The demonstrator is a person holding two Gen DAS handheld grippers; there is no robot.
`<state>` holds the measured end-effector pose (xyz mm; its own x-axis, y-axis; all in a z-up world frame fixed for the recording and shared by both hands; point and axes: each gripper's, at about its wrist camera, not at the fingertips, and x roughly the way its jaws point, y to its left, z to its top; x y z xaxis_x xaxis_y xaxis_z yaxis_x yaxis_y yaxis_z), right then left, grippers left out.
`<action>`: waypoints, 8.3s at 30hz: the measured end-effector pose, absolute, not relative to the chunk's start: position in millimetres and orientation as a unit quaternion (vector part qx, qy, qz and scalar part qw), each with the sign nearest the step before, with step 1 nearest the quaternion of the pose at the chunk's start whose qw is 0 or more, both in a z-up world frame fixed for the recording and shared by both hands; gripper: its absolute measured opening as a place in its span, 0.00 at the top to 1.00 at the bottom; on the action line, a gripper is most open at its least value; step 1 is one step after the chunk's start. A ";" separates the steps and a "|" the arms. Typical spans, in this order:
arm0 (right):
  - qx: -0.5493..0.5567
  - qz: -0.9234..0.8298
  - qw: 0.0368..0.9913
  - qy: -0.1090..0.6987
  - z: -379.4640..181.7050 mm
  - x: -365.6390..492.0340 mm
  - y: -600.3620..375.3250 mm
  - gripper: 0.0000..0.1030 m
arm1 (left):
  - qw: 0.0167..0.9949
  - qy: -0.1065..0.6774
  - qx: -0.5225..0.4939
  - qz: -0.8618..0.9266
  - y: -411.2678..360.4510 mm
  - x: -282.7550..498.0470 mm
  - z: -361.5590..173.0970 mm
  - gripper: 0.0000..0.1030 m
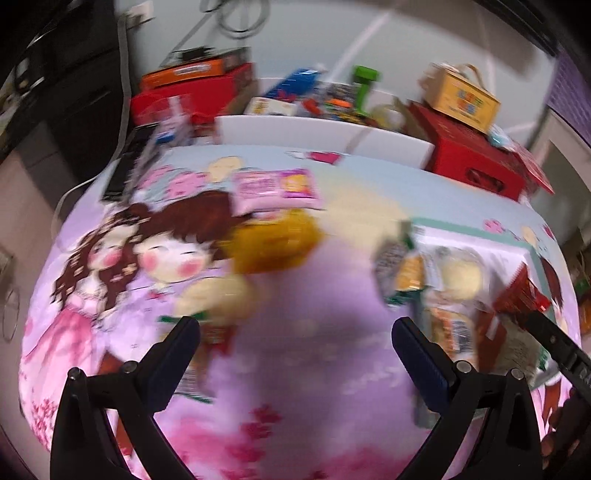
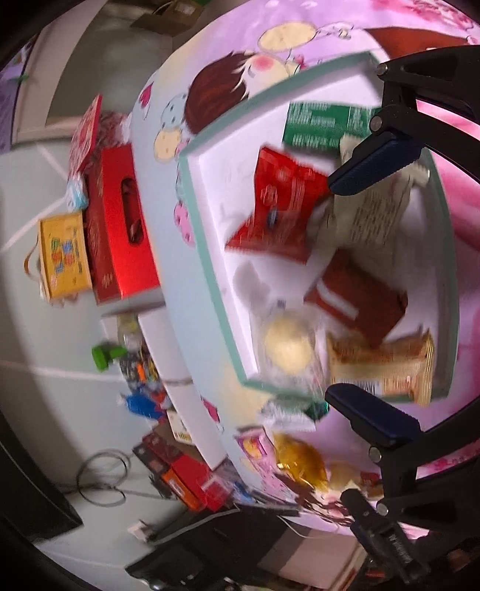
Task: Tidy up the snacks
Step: 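Move both open tools back from the tray to the snack pile, then grasp the clear green-trimmed pastry bag with the left tool while the right tool grasps the red candy, then carry the pastry bag with the left tool while the right tool carries the red candy to the tray, then open the left tool over the tray while the right tool releases the red candy there, then move both open tools back from the tray to the snack pile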
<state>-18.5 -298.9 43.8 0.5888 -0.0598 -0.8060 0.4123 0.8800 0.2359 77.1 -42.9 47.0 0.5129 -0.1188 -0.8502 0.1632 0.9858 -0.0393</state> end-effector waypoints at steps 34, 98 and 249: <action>0.149 0.030 0.869 0.471 11.9 47.6 -146.0 0.00 | 0.826 0.558 -0.081 -0.006 71.5 93.8 -5.2 0.01; 0.005 0.046 0.873 0.486 -33.0 89.8 -16.7 0.60 | 0.806 0.568 -0.165 0.028 143.6 105.6 -24.4 0.50; 0.167 -0.197 0.873 0.415 50.1 -13.1 -336.5 0.00 | 0.863 0.471 -0.052 -0.176 -103.3 89.1 42.2 0.02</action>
<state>-13.1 -336.5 50.1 0.5785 -0.2053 -0.7894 0.4827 0.8663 0.1284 89.1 -103.3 42.2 0.4940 -0.3534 -0.7944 0.2555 0.9323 -0.2560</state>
